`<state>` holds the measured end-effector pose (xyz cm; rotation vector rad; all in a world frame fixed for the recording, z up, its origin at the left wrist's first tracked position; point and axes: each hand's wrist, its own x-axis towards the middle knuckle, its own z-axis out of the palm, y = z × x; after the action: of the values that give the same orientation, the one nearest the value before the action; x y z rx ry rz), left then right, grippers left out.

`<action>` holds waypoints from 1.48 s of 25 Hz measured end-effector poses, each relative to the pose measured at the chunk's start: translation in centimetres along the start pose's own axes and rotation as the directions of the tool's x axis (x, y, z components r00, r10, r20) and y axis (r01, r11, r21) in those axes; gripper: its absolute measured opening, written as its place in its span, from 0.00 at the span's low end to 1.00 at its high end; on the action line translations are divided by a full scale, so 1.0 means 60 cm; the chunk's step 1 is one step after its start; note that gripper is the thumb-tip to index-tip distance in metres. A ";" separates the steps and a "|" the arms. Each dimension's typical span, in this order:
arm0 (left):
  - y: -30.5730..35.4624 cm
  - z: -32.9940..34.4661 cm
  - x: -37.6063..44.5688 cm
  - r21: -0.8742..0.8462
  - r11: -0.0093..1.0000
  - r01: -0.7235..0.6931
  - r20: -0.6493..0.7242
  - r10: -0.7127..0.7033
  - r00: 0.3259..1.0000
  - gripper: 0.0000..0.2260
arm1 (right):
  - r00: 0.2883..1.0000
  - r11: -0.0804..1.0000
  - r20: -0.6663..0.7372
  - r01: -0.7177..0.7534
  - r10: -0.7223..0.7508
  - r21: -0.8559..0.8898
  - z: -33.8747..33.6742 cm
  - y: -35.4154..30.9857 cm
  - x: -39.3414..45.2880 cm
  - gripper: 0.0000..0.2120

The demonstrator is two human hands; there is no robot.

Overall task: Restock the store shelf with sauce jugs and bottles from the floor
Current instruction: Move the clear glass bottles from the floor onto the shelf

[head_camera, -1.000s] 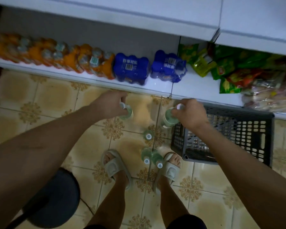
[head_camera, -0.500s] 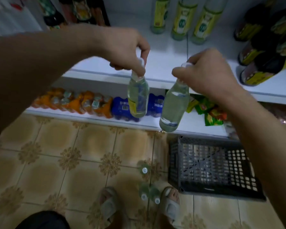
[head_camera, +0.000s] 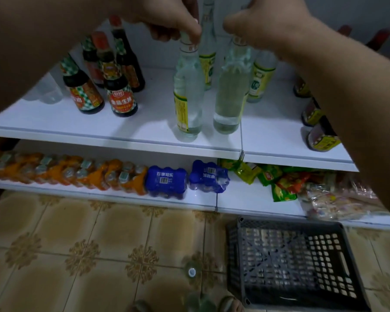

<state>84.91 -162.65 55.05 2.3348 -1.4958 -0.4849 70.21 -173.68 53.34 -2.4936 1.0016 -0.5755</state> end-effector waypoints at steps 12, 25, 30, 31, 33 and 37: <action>-0.043 0.058 0.051 -0.070 0.996 0.058 -0.166 -0.069 0.984 0.16 | 0.993 0.990 -0.019 -0.114 0.117 0.088 0.078 0.066 0.034 0.18; -0.086 0.177 0.065 -0.452 0.891 -0.029 -0.318 -0.131 0.939 0.32 | 0.962 0.938 -0.006 -0.266 0.275 0.224 0.158 0.118 -0.023 0.41; -0.139 0.331 0.040 -0.636 0.765 0.107 -0.132 -0.244 0.961 0.48 | 0.930 0.851 0.172 -0.367 0.325 0.376 0.282 0.187 -0.086 0.47; -0.146 0.357 0.044 -0.633 0.764 0.123 -0.138 -0.268 0.953 0.48 | 0.931 0.843 0.162 -0.364 0.326 0.397 0.298 0.196 -0.086 0.44; -0.159 0.393 0.054 -0.643 0.758 0.108 -0.196 -0.299 0.934 0.43 | 0.938 0.846 0.122 -0.347 0.326 0.406 0.319 0.207 -0.084 0.37; -0.194 0.431 0.109 -0.641 0.766 0.055 -0.253 -0.278 0.927 0.34 | 0.942 0.834 0.075 -0.326 0.328 0.445 0.351 0.227 -0.054 0.35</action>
<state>85.21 -166.28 26.15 1.8881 -0.7939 -0.5006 71.16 -176.22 28.21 -1.8617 1.1166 -0.6201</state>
